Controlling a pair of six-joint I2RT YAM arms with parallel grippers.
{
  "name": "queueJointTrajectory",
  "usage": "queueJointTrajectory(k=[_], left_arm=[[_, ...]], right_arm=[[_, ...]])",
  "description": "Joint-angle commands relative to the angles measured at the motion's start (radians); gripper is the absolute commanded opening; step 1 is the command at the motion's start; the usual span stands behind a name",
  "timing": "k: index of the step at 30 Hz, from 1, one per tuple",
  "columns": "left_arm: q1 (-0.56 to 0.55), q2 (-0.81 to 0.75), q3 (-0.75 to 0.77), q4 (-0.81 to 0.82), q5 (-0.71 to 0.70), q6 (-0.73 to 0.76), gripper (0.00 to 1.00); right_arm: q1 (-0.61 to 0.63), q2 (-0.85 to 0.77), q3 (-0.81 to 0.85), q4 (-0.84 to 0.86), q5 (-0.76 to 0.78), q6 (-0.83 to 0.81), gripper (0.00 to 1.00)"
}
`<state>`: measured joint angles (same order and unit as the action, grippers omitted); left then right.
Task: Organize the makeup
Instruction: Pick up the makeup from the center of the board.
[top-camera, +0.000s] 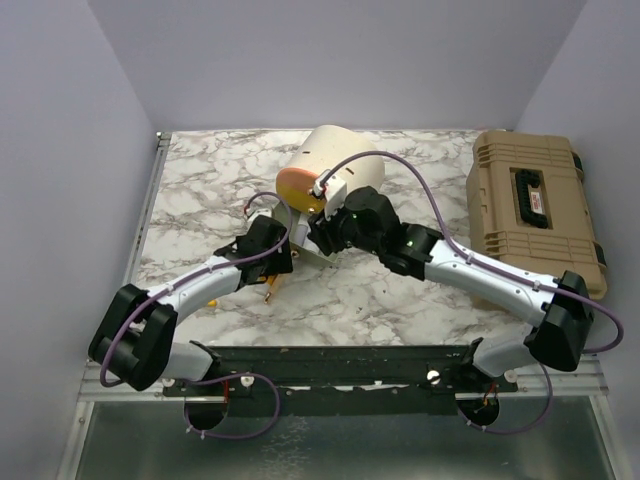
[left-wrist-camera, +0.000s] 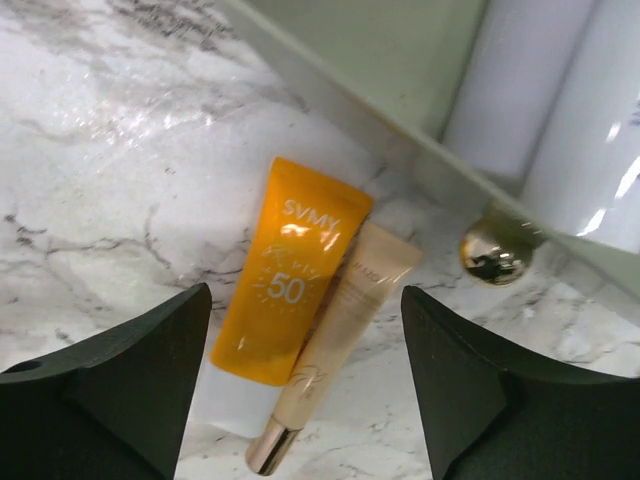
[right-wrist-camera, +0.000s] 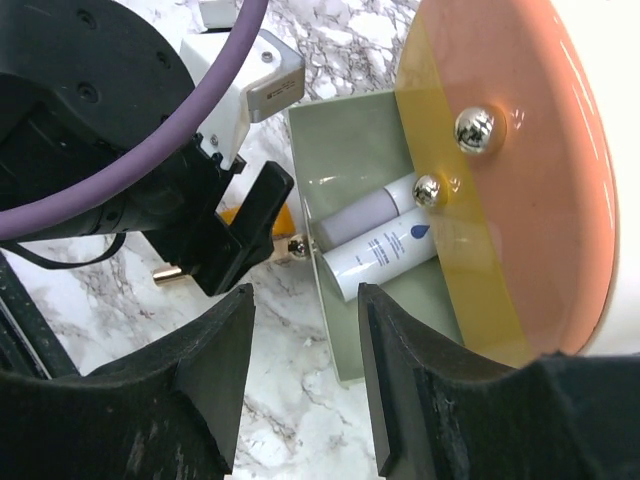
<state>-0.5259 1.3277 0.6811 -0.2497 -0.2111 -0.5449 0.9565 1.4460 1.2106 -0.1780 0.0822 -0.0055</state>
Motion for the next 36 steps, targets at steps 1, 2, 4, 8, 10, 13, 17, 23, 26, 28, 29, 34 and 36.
queueJointTrajectory(k=[1,2,4,8,10,13,17,23,26,28,29,34,36], left_arm=[[-0.008,0.007,0.019,-0.091,-0.113,0.001,0.77],[-0.008,0.008,0.019,-0.093,-0.12,0.0,0.76],[-0.009,0.016,0.018,-0.099,-0.126,-0.001,0.76],[-0.008,0.045,0.01,-0.104,-0.131,-0.015,0.71],[-0.008,0.073,0.01,-0.103,-0.133,-0.013,0.64],[-0.008,0.119,0.014,-0.102,-0.138,-0.013,0.6],[-0.008,0.141,0.018,-0.093,-0.126,-0.007,0.5],[-0.008,-0.02,0.025,-0.1,-0.163,-0.032,0.25],[-0.008,-0.131,0.082,-0.103,-0.172,-0.001,0.23],[-0.008,-0.164,0.138,-0.106,-0.152,0.014,0.23],[-0.008,-0.164,0.167,-0.104,-0.129,0.024,0.23],[-0.008,-0.027,0.295,-0.103,0.015,0.051,0.23],[-0.008,0.02,0.316,-0.069,0.042,0.03,0.23]], right_arm=[[0.008,-0.049,-0.032,-0.002,0.017,0.071,0.52],[0.008,-0.051,-0.037,-0.005,0.016,0.078,0.52],[0.009,-0.056,-0.047,-0.005,0.025,0.089,0.52],[0.008,-0.065,-0.06,-0.012,0.043,0.095,0.52],[0.008,-0.071,-0.067,-0.011,0.048,0.094,0.52],[0.008,-0.073,-0.072,-0.011,0.055,0.09,0.52],[0.008,-0.073,-0.072,-0.014,0.065,0.097,0.52],[0.008,-0.084,-0.078,-0.016,0.1,0.116,0.52],[0.008,-0.097,-0.086,-0.014,0.125,0.121,0.52],[0.008,-0.105,-0.096,-0.009,0.133,0.125,0.52],[0.008,-0.111,-0.101,-0.006,0.139,0.128,0.52],[0.008,-0.13,-0.117,-0.003,0.17,0.143,0.52],[0.009,-0.14,-0.126,0.001,0.188,0.151,0.52]])
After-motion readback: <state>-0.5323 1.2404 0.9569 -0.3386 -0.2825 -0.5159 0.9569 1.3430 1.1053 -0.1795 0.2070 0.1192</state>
